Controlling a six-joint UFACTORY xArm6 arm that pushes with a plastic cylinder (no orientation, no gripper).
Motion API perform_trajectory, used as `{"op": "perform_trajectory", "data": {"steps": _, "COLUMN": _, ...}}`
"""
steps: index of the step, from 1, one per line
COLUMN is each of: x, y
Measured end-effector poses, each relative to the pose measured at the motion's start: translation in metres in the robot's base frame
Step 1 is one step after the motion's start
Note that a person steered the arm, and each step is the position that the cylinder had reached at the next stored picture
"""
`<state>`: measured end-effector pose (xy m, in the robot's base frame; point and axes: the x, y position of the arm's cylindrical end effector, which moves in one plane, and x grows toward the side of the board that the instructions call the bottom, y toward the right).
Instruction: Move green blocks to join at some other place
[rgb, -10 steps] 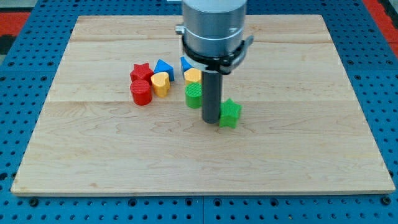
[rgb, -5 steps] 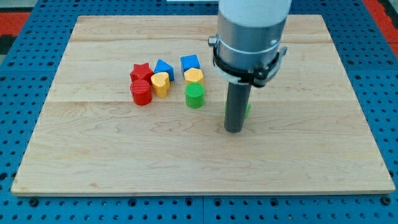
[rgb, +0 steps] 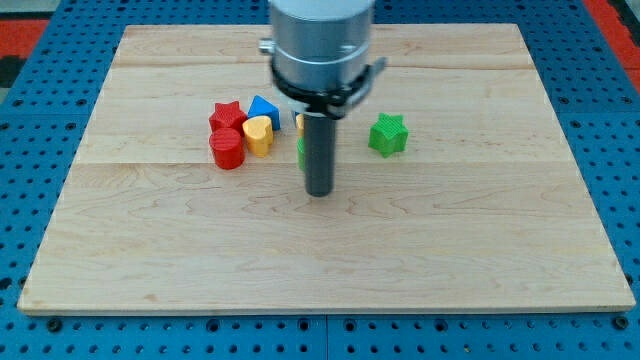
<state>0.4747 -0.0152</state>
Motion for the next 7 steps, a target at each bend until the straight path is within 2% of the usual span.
{"op": "perform_trajectory", "data": {"steps": 5, "x": -0.09, "y": -0.01}}
{"op": "perform_trajectory", "data": {"steps": 7, "x": -0.09, "y": 0.018}}
